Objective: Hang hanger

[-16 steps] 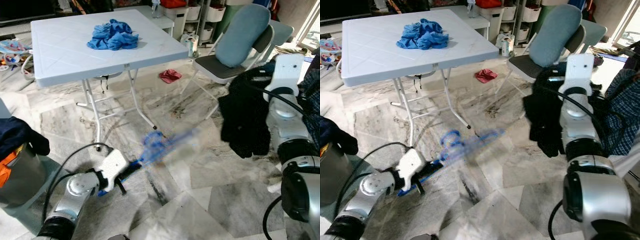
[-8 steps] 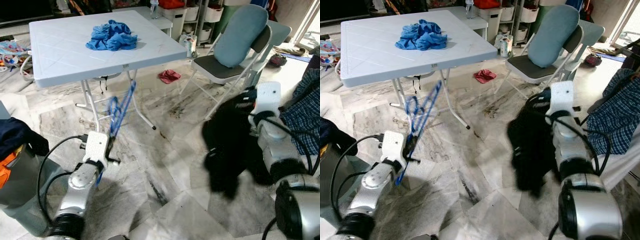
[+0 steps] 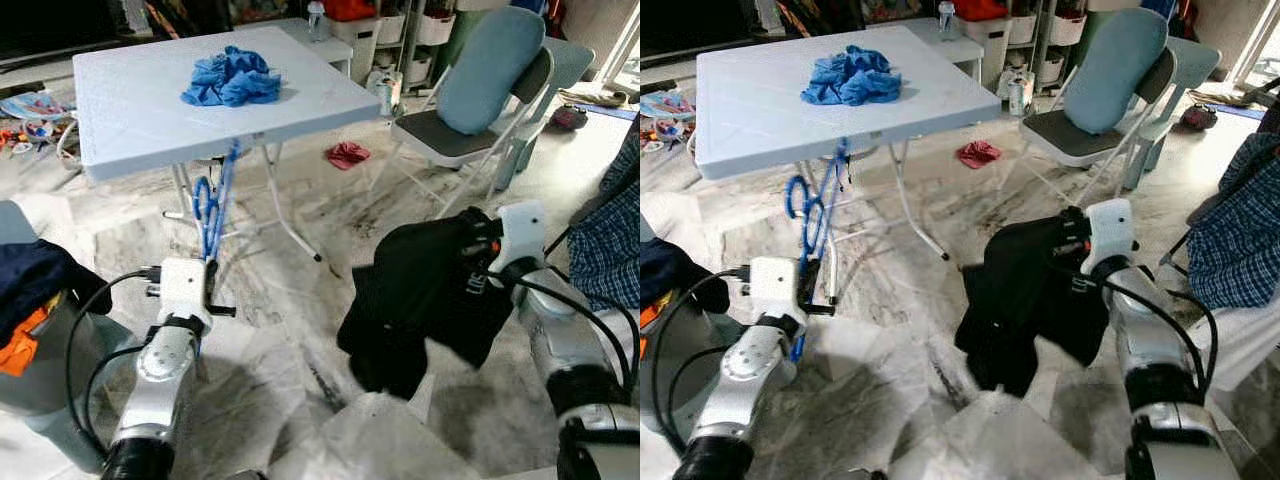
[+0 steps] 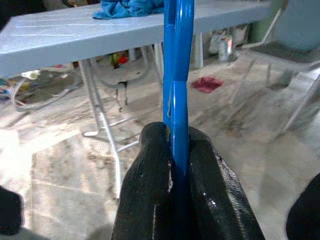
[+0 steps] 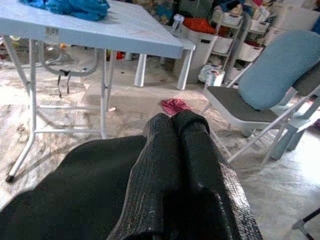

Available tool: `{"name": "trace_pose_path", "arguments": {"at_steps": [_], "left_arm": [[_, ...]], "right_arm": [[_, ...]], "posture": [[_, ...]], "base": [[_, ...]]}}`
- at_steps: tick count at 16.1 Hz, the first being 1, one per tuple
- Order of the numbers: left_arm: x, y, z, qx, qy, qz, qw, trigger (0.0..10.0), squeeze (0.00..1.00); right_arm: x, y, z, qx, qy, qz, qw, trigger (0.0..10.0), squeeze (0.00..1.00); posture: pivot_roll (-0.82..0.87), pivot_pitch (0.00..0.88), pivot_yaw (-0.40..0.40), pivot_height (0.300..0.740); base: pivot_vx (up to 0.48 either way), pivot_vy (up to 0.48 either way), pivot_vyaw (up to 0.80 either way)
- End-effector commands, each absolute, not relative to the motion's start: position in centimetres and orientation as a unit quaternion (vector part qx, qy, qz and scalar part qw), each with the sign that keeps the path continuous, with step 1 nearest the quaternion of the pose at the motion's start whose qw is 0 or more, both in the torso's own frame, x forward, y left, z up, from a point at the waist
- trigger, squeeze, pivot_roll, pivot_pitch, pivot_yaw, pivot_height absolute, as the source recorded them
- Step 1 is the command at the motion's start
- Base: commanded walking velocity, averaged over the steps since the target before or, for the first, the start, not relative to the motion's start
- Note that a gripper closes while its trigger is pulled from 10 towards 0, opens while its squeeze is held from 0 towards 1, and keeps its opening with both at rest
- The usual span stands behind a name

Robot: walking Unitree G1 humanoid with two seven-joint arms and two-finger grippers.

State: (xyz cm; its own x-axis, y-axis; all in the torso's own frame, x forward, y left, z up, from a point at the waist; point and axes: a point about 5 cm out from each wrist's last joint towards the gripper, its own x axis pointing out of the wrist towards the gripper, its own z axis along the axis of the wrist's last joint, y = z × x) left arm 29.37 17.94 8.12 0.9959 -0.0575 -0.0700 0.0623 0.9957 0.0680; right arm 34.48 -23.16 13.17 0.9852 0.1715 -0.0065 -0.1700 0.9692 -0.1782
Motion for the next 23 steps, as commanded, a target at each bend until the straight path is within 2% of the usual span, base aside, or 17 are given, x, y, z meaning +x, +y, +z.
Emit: {"name": "trace_pose_path", "arguments": {"at_steps": [1, 4, 8, 10, 14, 20, 23], "left_arm": [[28.8, 17.2, 8.2, 0.028, 0.026, -0.043, 0.998, 10.0, 0.00], [27.9, 17.5, 8.5, 0.027, 0.008, 0.008, 1.000, 10.0, 0.00], [27.0, 18.5, 9.4, 0.025, -0.015, 0.048, 0.998, 10.0, 0.00], [26.6, 18.4, 9.1, 0.027, -0.005, 0.037, 0.999, 10.0, 0.00], [26.7, 17.4, 9.1, 0.001, 0.000, 0.010, 1.000, 10.0, 0.00], [26.8, 17.2, 9.3, -0.010, 0.004, 0.000, 1.000, 10.0, 0.00], [27.0, 16.9, 9.4, -0.014, 0.003, -0.005, 1.000, 10.0, 0.00]], "right_arm": [[34.5, -22.4, 13.3, -0.074, -0.020, 0.060, 0.995, 10.0, 0.00], [33.1, -20.2, 12.5, -0.039, -0.050, 0.061, 0.996, 10.0, 0.00], [30.8, -19.8, 11.6, -0.002, -0.033, 0.060, 0.998, 10.0, 0.00], [30.5, -20.4, 11.7, -0.007, -0.035, 0.042, 0.998, 10.0, 0.00], [30.5, -19.5, 12.2, -0.010, -0.032, 0.050, 0.998, 10.0, 0.00], [30.8, -19.4, 12.0, 0.011, -0.020, 0.041, 0.999, 10.0, 0.00], [31.1, -18.9, 12.3, 0.015, -0.022, 0.049, 0.998, 10.0, 0.00]], "posture": [[-0.09, 0.000, 0.001, 0.740], [-0.08, 0.000, 0.000, 0.740], [-0.09, 0.000, 0.006, 0.740], [-0.10, 0.000, 0.008, 0.740], [-0.11, 0.000, 0.001, 0.740], [-0.10, 0.000, -0.010, 0.740], [-0.10, 0.000, -0.011, 0.740]], "base": [[0.000, 0.000, 0.00], [0.000, 0.000, 0.00], [0.000, 0.000, 0.00], [0.000, 0.000, 0.00], [0.000, 0.000, 0.00], [0.320, 0.000, 0.59], [0.343, 0.000, 0.00]]}}
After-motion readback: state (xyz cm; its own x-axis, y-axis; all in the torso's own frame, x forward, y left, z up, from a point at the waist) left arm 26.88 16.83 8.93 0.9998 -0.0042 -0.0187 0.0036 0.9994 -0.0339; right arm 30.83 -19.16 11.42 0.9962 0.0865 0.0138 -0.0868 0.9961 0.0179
